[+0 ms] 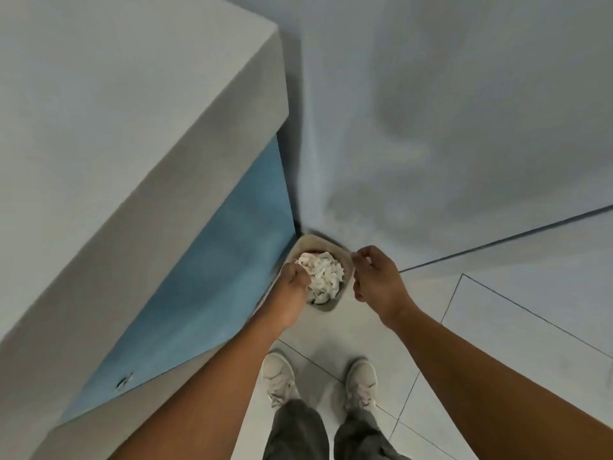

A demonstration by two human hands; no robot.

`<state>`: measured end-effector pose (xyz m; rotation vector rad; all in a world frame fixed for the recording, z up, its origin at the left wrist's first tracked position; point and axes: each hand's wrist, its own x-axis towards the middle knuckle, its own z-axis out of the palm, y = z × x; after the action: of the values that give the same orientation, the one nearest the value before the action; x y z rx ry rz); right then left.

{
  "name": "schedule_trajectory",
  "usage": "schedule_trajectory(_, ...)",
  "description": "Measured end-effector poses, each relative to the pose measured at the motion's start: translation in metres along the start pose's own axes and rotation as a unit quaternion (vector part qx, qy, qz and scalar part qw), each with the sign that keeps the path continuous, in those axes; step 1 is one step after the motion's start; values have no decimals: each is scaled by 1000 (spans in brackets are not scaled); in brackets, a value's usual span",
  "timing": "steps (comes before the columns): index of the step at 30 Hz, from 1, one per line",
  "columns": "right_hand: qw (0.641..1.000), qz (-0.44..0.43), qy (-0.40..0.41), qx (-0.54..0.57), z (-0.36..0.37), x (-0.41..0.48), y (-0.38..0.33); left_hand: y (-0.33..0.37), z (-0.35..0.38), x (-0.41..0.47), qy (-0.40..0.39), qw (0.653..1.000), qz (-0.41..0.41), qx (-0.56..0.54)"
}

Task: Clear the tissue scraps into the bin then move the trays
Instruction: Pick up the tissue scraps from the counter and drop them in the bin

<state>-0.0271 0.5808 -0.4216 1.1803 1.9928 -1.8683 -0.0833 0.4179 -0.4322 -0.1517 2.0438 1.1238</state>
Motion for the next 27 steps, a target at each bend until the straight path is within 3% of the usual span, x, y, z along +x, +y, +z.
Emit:
schedule_trajectory(6,994,98,3,48,9,56,80,-71,33,87,1,996,-38,78)
schedule_trajectory(14,994,63,-10,-87,11,95,168,-136,79,174,-26,988,-4,154)
schedule_trajectory(21,992,75,41,-96,12,108,203,-146,111,195,-35,990,-37,135)
schedule_trajectory(27,995,61,30,-76,27,123,197,-148,86,193,26,993,-17,110)
